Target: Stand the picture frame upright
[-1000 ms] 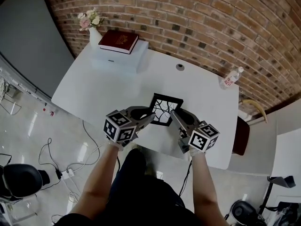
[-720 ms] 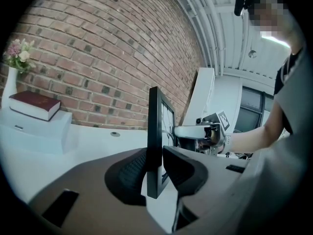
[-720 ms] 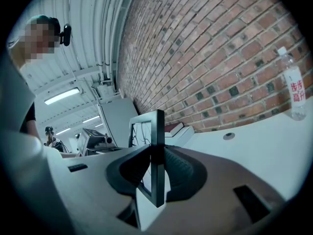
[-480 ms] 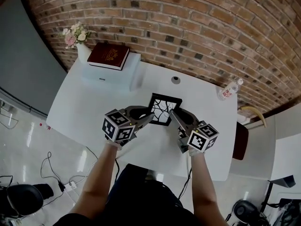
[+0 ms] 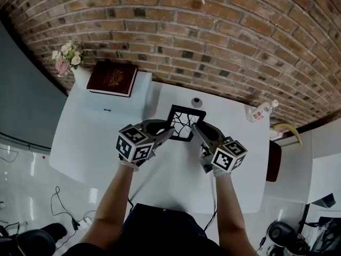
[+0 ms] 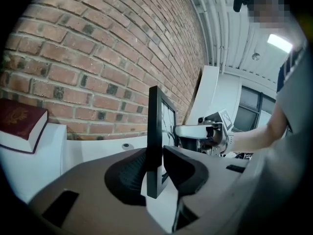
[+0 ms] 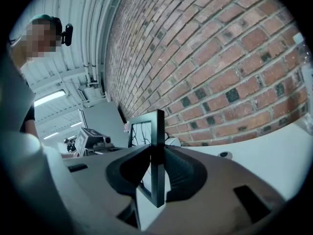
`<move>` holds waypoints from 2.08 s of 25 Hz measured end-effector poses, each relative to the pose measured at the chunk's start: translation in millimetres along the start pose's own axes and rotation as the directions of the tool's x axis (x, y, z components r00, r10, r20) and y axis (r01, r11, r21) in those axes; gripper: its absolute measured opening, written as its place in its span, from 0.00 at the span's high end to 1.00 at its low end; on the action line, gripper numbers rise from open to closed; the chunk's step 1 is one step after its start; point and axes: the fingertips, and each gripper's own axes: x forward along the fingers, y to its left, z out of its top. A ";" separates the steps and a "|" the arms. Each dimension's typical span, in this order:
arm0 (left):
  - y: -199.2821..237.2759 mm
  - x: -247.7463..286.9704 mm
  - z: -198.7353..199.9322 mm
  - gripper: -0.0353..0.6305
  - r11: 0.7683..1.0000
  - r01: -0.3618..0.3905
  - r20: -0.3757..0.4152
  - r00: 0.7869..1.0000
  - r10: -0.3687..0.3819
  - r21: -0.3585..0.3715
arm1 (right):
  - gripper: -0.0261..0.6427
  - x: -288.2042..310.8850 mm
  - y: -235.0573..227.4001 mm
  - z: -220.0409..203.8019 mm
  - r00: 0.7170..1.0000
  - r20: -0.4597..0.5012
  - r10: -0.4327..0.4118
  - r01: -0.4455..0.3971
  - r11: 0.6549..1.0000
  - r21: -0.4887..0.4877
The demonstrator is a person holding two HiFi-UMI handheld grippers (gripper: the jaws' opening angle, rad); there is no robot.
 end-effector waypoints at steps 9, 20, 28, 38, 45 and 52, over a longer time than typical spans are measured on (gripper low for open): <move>62.1 36.5 6.2 0.77 1.000 0.001 -0.005 1.000 -0.001 0.007 | 0.82 46.9 -50.4 4.6 0.998 -0.002 -0.064 0.064 0.998 0.000; 110.5 84.7 7.3 0.75 0.998 -0.060 -0.023 0.998 0.060 0.028 | 0.82 76.8 -110.2 5.6 0.998 0.003 -0.070 0.070 0.998 0.004; 139.0 106.7 5.4 0.74 0.993 -0.108 -0.024 0.994 0.109 0.039 | 0.82 98.9 -139.3 4.3 0.999 0.000 -0.051 0.051 0.999 -0.011; 173.5 124.0 7.3 0.73 0.979 -0.203 0.021 0.979 0.203 0.010 | 0.83 122.6 -164.3 7.7 0.999 -0.002 -0.049 0.048 0.997 -0.052; 189.2 136.4 11.6 0.72 0.968 -0.249 0.036 0.968 0.248 0.027 | 0.83 131.7 -180.8 11.0 0.998 0.029 -0.063 0.064 0.997 -0.048; 202.2 144.6 12.8 0.72 0.958 -0.286 0.046 0.958 0.285 0.030 | 0.83 141.5 -191.8 13.9 0.997 0.028 -0.066 0.069 0.994 -0.088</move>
